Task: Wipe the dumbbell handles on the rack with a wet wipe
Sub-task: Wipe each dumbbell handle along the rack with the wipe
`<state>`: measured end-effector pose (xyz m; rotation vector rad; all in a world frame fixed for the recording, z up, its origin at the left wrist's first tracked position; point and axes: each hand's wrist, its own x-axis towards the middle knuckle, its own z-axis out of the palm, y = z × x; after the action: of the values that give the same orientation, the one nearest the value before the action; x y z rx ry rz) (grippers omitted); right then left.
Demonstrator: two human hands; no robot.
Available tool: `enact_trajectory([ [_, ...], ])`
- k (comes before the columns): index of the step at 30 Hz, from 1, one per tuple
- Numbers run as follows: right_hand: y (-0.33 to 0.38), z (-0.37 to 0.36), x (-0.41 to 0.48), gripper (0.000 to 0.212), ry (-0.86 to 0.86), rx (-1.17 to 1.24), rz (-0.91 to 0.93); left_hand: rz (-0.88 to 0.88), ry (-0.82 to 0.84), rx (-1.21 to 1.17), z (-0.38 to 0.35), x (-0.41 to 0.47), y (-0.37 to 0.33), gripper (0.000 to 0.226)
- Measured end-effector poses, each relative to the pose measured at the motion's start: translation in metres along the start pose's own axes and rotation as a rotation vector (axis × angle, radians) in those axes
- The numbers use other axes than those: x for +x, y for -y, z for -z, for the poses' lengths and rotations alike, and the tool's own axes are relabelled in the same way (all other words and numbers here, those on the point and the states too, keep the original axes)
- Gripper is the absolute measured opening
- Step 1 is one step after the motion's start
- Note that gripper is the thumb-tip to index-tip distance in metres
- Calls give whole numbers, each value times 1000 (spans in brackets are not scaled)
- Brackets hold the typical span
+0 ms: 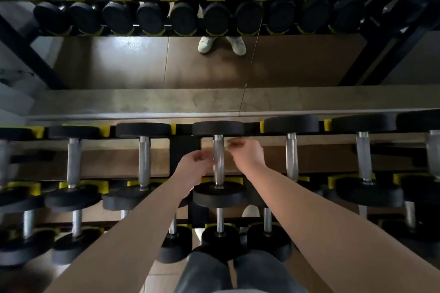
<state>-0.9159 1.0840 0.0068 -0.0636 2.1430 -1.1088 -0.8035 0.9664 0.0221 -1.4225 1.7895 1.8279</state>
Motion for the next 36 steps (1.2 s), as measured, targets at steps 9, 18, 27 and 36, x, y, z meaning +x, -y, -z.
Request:
enact_trajectory([
  [9,-29,-14,-16,23,346,-494,-42,-32,47,17,2,23,2,20],
  [18,10,-8,17,14,92,258,-212,103,85,36,2,32,15,9],
  [27,-25,-16,-19,9,201,-378,-80,140,121,84,6,36,25,14],
  [36,8,-26,-1,21,-117,-129,112,184,131,46,9,39,27,13],
])
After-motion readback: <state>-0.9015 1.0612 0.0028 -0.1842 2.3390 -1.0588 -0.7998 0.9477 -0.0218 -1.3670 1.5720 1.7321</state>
